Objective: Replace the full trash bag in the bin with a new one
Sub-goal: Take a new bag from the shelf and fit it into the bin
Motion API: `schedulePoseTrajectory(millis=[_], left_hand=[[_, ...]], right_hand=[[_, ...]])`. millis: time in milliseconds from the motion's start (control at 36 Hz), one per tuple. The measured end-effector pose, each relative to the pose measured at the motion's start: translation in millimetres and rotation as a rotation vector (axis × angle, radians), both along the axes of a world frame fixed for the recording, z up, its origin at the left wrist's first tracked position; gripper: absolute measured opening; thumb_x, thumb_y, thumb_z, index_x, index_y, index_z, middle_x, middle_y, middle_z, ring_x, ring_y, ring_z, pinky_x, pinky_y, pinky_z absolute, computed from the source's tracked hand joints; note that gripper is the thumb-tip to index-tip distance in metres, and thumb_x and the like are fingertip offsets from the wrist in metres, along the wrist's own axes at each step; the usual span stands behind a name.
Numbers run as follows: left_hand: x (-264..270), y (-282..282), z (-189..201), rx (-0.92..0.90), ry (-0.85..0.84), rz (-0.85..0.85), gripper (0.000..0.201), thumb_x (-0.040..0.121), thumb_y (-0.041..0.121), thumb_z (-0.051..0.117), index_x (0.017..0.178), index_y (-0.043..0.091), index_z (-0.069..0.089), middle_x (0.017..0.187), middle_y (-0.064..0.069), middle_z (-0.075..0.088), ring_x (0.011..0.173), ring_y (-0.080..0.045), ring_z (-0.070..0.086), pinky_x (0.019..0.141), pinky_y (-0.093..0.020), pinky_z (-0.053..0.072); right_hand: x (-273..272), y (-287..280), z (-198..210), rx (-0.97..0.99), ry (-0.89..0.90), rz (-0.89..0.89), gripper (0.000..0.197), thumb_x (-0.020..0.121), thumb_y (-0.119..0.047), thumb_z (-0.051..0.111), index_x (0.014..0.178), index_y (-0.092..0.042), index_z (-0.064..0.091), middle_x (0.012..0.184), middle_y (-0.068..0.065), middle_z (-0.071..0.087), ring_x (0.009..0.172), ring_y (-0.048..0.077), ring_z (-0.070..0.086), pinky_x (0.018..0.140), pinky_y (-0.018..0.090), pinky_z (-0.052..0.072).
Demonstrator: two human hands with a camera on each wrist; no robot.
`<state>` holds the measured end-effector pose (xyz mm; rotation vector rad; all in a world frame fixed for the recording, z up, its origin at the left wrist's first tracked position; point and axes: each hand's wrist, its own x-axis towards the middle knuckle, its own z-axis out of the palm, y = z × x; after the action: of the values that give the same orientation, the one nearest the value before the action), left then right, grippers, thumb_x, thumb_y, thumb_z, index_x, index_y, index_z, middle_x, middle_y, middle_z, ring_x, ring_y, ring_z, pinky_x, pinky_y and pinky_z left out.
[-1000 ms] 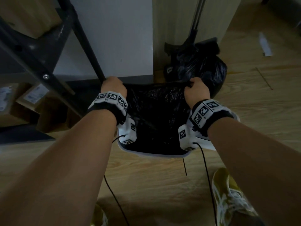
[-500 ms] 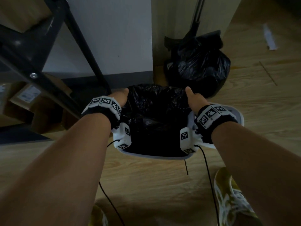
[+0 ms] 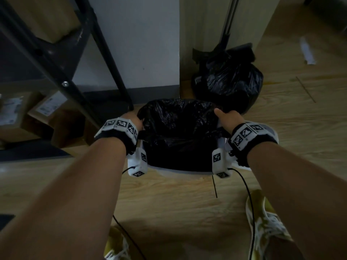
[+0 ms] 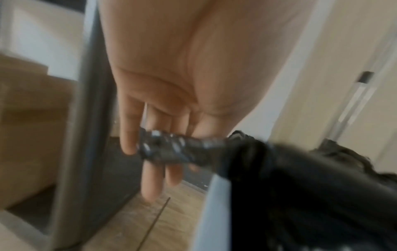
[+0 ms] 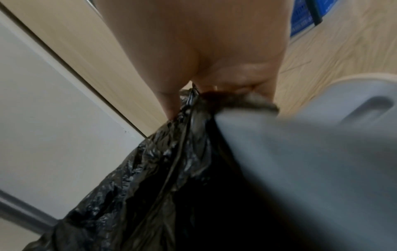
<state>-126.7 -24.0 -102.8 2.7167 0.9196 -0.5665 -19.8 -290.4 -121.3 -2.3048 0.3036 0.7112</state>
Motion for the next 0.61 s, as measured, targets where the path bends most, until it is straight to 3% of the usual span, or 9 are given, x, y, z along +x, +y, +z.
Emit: schedulePoseTrajectory(millis=[111,167,222,278,333,389,472,528,611], left_hand=[[-18.7,-0.9,0.8,-0.050,-0.080,0.017,0.038,0.095,0.025,0.053,0.125,0.002,0.057,0.126,-0.018,0.060,0.117,-0.034,0.057,0.094,-0.036,0.045],[-30.8,-3.4,3.5,-0.066,-0.106,0.012,0.034,0.095,0.023,0.050,0.120,0.002,0.060,0.121,-0.019,0.062,0.111,-0.035,0.059,0.086,-0.035,0.045],[-41.5,-6.5,5.1,-0.102,-0.128,0.029,0.030,0.096,0.017,0.045,0.112,-0.002,0.061,0.116,-0.021,0.062,0.103,-0.035,0.060,0.076,-0.033,0.042],[-49.9,-12.9,9.0,-0.126,-0.127,0.053,0.028,0.096,0.011,0.042,0.112,-0.006,0.058,0.116,-0.024,0.062,0.102,-0.036,0.060,0.077,-0.035,0.045],[-58.3,-22.7,15.0,-0.131,-0.128,0.075,0.032,0.097,0.011,0.040,0.122,-0.007,0.050,0.121,-0.025,0.059,0.109,-0.038,0.059,0.086,-0.039,0.046],[-66.9,-31.5,19.3,-0.109,-0.162,0.062,0.035,0.097,0.015,0.040,0.126,-0.004,0.047,0.123,-0.023,0.059,0.113,-0.038,0.058,0.091,-0.040,0.046],[-81.0,-40.7,19.4,-0.091,-0.159,-0.020,0.036,0.092,0.020,0.046,0.123,0.003,0.045,0.115,-0.020,0.062,0.104,-0.038,0.061,0.090,-0.041,0.050],[-90.6,-46.2,20.5,-0.091,-0.129,-0.086,0.040,0.087,0.023,0.052,0.122,0.008,0.040,0.106,-0.017,0.063,0.093,-0.034,0.063,0.086,-0.042,0.052],[-101.4,-52.1,20.0,0.028,-0.100,-0.192,0.052,0.081,0.029,0.059,0.126,0.012,0.039,0.102,-0.011,0.063,0.093,-0.031,0.061,0.086,-0.038,0.046]], right_hand=[[-18.5,-6.6,5.8,0.023,-0.086,0.013,0.042,0.093,-0.049,0.050,0.097,-0.007,0.053,0.072,0.008,0.051,0.069,0.028,0.050,0.054,0.030,0.033],[-28.7,-10.7,6.6,0.023,-0.125,0.034,0.040,0.093,-0.045,0.053,0.079,-0.007,0.050,0.063,0.006,0.045,0.058,0.025,0.046,0.048,0.029,0.028],[-38.0,-13.6,7.3,-0.011,-0.159,0.053,0.044,0.092,-0.041,0.055,0.064,-0.013,0.037,0.057,0.006,0.038,0.049,0.023,0.038,0.047,0.028,0.028],[-47.8,-14.6,11.6,-0.056,-0.187,0.085,0.036,0.090,-0.038,0.058,0.072,-0.012,0.040,0.062,0.008,0.043,0.054,0.025,0.044,0.052,0.029,0.036],[-58.1,-15.8,14.2,-0.100,-0.203,0.148,0.031,0.089,-0.035,0.058,0.095,-0.007,0.048,0.082,0.013,0.056,0.074,0.031,0.057,0.061,0.033,0.041],[-70.0,-17.0,16.9,-0.163,-0.241,0.236,0.040,0.090,-0.037,0.057,0.109,-0.004,0.048,0.105,0.018,0.059,0.093,0.035,0.059,0.067,0.034,0.041],[-87.1,-17.9,22.5,-0.251,-0.332,0.321,0.047,0.090,-0.042,0.057,0.118,-0.005,0.047,0.121,0.020,0.051,0.104,0.038,0.056,0.077,0.037,0.046],[-99.1,-18.0,28.1,-0.286,-0.357,0.386,0.053,0.089,-0.049,0.056,0.128,-0.013,0.047,0.130,0.016,0.042,0.105,0.037,0.056,0.086,0.040,0.049],[-116.3,-18.9,35.0,-0.302,-0.396,0.494,0.059,0.085,-0.059,0.055,0.132,-0.025,0.048,0.137,0.009,0.034,0.109,0.032,0.055,0.094,0.042,0.048]])
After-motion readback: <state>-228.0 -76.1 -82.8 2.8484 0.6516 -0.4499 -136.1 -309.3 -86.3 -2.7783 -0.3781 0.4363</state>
